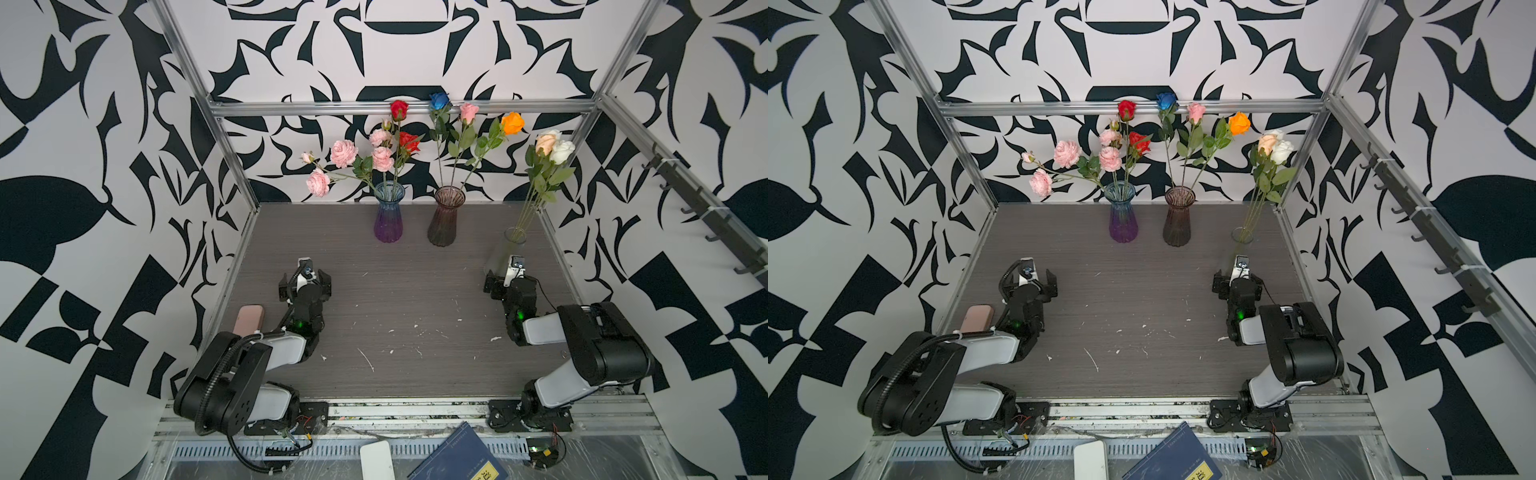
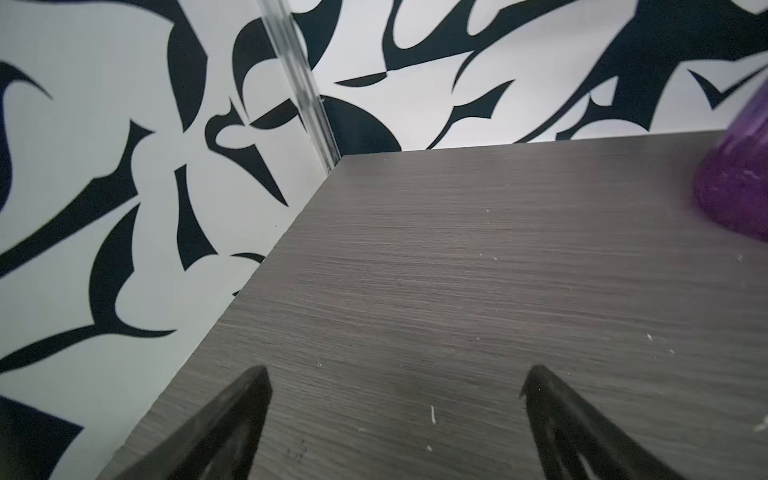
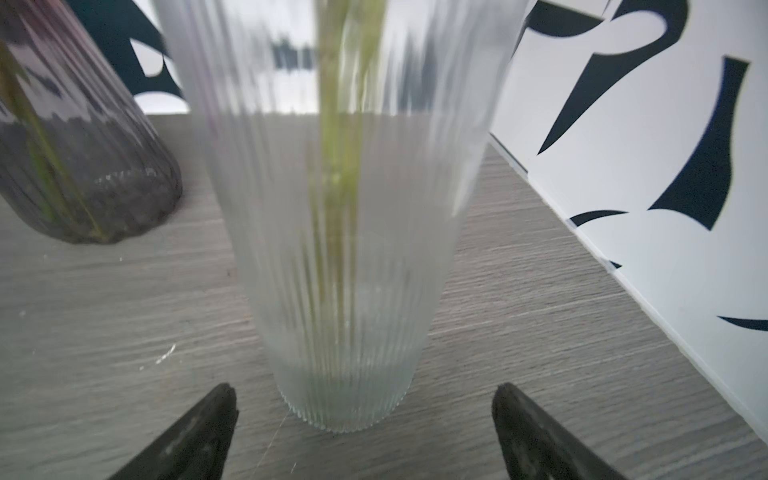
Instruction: Arrange the flowers into the vase
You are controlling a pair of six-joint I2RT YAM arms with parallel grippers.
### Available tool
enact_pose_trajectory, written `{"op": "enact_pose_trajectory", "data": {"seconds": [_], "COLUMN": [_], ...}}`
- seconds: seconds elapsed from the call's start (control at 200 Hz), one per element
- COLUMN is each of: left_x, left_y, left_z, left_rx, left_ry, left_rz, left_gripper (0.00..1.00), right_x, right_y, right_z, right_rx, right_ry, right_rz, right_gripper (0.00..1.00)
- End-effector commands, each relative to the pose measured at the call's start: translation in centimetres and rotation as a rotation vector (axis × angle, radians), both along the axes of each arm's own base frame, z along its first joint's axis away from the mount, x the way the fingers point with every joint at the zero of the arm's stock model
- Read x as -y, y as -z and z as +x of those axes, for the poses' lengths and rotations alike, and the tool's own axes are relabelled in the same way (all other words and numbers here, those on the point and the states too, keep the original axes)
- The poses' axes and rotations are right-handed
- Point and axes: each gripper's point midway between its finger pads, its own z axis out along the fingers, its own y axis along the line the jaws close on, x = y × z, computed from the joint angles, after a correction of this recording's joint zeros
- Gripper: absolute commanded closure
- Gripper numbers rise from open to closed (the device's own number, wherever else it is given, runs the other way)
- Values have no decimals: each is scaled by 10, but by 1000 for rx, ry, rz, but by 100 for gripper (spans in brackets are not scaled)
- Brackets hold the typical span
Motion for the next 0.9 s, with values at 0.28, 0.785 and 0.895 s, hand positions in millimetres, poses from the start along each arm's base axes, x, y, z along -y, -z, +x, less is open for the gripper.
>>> {"op": "enact_pose_trajectory", "data": {"seconds": [0.28, 0.785, 0.895], "left_x": [-3, -3, -2], "left_y": [0, 40, 43], "left_z": [3, 41, 40], "left_rx": [153, -79, -109], "left_ry": [61, 187, 187], "left_rz": [10, -120, -129], "left_gripper": [0, 1, 0], "right_x": [-8, -8, -9], "right_y": [-6, -6, -6], "right_z": [7, 7, 7], "right_rx": [-5, -6, -8], "right_ry": [-47, -49, -50], "right_rz": [-17, -18, -18], "right_gripper": [0, 0, 0]}}
